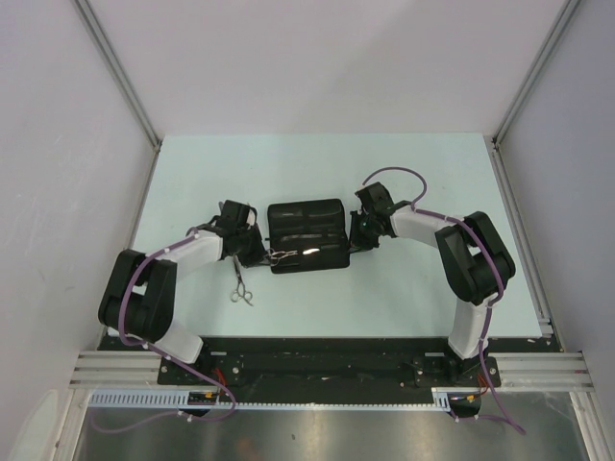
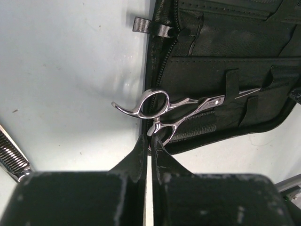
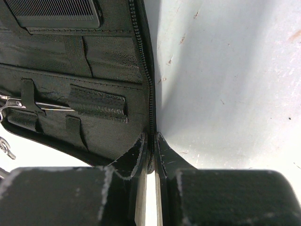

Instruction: Sort the hair-cutting tools

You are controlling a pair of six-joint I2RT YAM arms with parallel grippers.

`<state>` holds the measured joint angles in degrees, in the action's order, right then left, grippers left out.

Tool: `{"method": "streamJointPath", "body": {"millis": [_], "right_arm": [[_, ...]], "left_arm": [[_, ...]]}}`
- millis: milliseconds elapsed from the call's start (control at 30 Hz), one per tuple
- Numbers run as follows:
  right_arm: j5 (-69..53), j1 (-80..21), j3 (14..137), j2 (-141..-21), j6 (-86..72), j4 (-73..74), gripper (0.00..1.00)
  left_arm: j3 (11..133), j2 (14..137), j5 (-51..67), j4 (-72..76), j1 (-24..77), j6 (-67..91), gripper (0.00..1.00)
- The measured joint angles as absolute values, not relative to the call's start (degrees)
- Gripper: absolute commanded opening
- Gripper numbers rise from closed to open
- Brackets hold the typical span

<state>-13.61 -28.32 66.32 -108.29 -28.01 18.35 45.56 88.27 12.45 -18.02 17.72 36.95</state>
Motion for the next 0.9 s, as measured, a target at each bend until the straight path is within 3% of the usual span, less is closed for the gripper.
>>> {"method": "streamJointPath", "body": {"millis": [900], "right_arm": [[-14.0,-28.3,66.6,-108.5,-27.2,18.5,0.09]], "left_arm": [[49.8,91.1,13.3,-21.3,19.9,43.1,0.00]]}}
